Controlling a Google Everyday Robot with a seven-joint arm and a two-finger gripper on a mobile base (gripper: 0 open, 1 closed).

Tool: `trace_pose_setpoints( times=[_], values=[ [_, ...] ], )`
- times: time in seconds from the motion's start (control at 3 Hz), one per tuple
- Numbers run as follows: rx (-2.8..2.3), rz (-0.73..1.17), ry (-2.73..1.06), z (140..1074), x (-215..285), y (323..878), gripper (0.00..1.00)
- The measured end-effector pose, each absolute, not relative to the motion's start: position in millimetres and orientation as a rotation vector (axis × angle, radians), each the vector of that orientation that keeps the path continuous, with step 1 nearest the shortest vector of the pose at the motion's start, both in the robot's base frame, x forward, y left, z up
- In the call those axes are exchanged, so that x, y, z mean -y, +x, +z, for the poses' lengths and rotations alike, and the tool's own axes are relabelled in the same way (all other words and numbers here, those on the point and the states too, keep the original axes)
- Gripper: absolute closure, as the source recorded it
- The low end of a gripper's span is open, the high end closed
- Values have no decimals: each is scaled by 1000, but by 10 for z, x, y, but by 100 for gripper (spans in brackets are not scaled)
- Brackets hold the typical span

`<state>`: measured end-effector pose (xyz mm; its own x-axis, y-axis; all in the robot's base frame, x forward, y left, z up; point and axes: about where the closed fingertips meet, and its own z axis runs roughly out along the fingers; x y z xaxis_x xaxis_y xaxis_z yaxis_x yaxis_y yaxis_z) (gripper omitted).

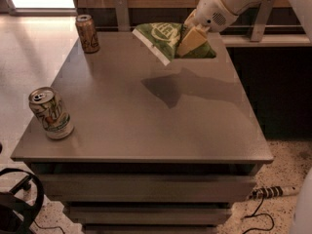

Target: Move green jalapeno chip bag near 7up can

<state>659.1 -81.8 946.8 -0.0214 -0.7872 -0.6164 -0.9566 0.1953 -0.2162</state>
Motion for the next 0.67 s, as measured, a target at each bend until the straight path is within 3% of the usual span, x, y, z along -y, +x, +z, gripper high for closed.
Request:
trace_pose_setpoints(
  times=[0.67],
  values=[
    [-1729,411,-1770,9390,280,6036,100]
  ],
)
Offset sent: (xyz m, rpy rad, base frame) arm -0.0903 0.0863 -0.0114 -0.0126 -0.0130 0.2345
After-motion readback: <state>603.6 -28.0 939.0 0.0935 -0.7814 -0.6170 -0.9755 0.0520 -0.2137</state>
